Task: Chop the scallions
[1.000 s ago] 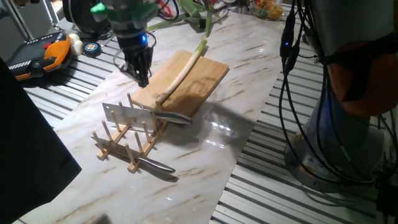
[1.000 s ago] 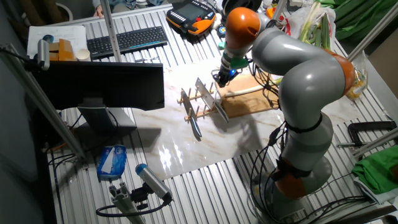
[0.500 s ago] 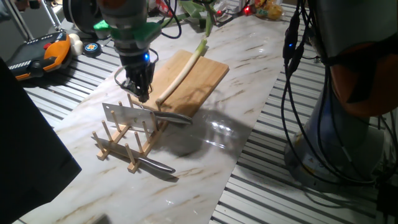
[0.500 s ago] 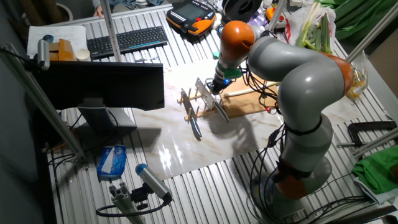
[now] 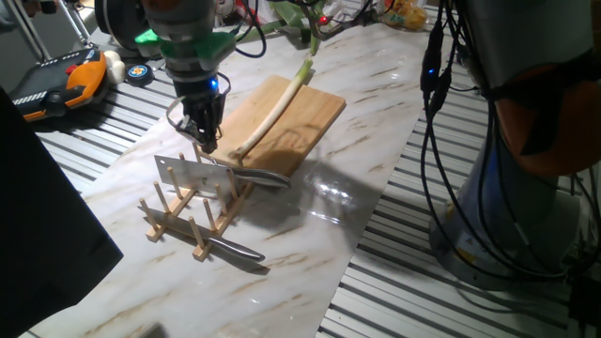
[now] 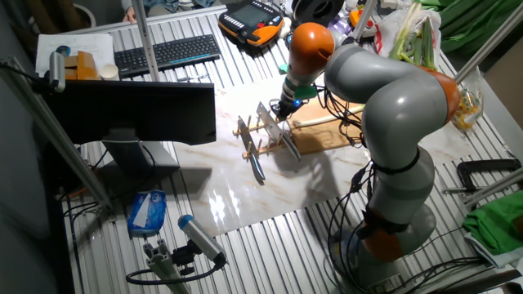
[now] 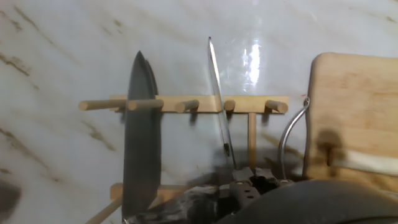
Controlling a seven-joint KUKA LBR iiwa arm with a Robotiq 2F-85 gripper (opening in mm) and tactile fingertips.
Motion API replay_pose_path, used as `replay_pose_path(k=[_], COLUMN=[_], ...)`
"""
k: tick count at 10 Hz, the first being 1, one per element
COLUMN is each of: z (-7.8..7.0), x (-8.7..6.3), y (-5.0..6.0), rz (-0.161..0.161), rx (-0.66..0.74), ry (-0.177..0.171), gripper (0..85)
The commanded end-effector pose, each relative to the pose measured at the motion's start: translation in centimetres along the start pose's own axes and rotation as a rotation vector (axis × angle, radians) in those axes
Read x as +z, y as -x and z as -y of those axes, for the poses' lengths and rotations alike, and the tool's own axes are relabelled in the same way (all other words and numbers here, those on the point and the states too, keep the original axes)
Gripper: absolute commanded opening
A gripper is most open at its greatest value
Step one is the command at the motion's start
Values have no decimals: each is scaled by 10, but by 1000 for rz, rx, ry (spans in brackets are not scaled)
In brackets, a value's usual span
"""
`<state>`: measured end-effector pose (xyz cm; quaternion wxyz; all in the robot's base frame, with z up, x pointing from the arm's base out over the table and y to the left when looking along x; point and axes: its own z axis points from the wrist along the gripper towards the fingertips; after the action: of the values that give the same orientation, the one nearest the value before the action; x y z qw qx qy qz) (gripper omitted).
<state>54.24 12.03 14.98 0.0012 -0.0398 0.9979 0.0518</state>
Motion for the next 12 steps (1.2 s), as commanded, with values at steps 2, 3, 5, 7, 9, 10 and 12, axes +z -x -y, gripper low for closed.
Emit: replay_pose_path(k=[2,3,5,7,9,10,12], z=[-2,-2,-5,-5,-4,-4,-4], x=[1,2,12,20,23,25,27], y=[1,3,9,12,13,14,14], rz=[2,5,-3,-8,-14,-18,-46], rx=[-7,-9,-25,-36,-53,-65,-99], ry=[4,-1,-7,-22,-30,-30,-11], gripper=[187,223,227,227,233,233,233])
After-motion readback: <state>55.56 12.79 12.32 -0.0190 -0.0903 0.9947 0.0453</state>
